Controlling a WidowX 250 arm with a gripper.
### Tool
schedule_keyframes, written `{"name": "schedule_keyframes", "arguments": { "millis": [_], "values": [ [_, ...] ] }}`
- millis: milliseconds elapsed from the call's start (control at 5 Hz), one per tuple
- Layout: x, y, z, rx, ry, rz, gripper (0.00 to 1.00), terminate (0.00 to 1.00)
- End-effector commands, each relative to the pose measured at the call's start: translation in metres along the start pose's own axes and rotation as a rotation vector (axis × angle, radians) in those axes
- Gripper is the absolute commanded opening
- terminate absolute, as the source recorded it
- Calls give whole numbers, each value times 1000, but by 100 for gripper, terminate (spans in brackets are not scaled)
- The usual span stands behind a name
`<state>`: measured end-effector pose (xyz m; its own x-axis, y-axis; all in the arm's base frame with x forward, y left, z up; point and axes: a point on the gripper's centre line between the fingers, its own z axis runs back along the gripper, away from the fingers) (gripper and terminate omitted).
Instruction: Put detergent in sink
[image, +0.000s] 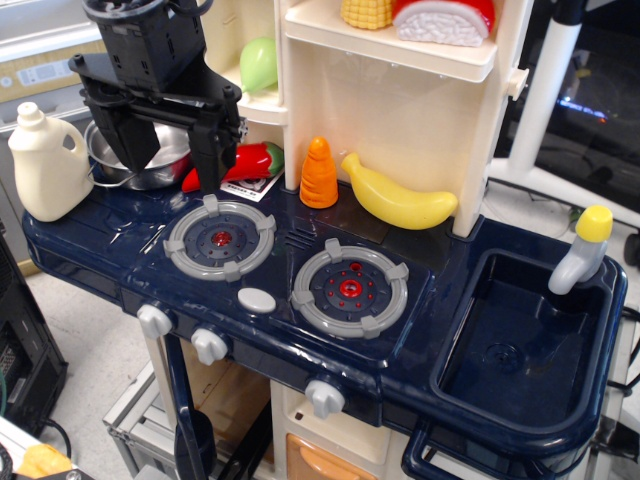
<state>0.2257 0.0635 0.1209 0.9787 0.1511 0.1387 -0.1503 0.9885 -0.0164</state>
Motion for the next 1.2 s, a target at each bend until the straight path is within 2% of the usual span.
{"name": "schedule_keyframes", "arguments": {
  "millis": [0,200,400,600,800,1000],
  "values": [
    [0,0,0,0,0,0,100,0],
    [20,35,15,147,-23,-96,100,0],
    [38,63,31,237,-43,-169,100,0],
    [49,93,28,254,-46,-194,100,0],
    [48,113,16,235,7,-107,100,0],
    [48,128,7,255,-24,-114,100,0]
  ]
}}
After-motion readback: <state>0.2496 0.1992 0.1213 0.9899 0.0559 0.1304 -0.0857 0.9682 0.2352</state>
